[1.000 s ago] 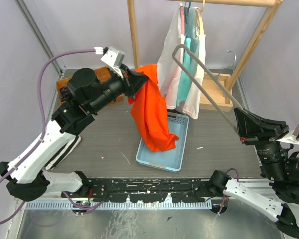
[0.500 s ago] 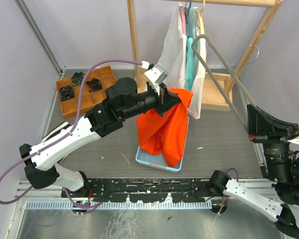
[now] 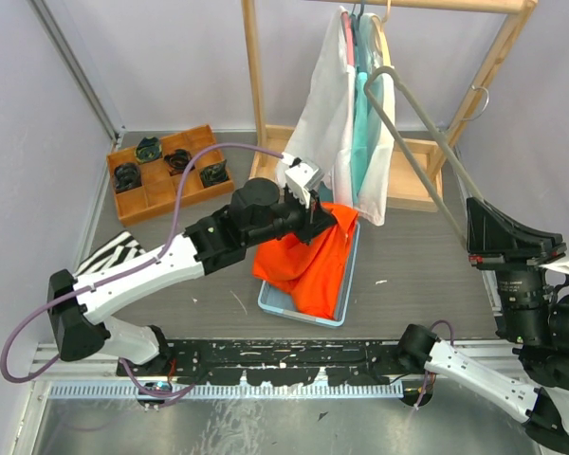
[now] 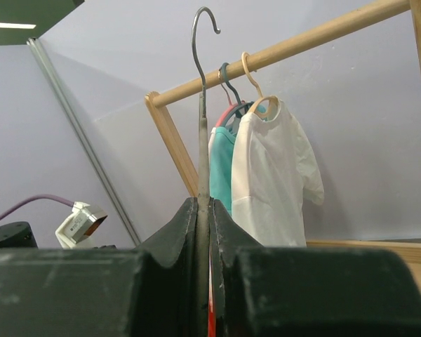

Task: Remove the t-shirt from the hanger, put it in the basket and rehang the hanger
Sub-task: Place the T-shirt in the bin.

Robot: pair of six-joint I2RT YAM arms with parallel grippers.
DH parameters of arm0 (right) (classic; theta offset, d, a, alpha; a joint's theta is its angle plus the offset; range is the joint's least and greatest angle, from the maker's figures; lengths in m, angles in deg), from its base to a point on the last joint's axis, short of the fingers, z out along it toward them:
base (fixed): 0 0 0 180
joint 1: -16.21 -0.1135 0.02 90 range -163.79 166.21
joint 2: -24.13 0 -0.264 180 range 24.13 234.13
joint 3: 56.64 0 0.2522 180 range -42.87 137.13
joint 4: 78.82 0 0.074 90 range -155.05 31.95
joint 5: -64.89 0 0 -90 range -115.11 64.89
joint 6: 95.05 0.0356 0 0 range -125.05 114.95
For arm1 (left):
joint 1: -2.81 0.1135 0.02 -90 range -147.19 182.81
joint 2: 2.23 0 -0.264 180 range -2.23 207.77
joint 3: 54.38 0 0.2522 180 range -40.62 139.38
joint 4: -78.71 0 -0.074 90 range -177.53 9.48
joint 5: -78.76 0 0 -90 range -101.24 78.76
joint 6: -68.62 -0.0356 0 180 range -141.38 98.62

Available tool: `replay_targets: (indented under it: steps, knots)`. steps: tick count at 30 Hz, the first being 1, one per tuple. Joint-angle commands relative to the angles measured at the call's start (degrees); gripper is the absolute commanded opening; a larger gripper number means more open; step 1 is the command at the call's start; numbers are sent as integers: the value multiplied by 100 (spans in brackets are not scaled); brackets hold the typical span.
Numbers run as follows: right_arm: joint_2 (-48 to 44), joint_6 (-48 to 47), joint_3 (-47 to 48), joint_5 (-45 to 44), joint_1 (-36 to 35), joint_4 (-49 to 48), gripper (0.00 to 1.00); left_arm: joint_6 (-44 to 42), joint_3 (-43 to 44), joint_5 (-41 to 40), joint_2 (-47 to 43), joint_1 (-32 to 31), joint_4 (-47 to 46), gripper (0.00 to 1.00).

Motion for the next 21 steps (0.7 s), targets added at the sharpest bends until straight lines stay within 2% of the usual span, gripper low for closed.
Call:
replay_targets:
  steps: [1,12,21]
  knots:
    - [134,-61,-7,-31,-6,-419,1,239,-281,-41,-168,-19,-450,0]
    - [288,-199,4,-155,-3,-565,1,377,-1175,-1110,54,-18,64,0]
    - [451,-321,92,78,-1,-883,1,686,-1716,-1165,674,-18,160,0]
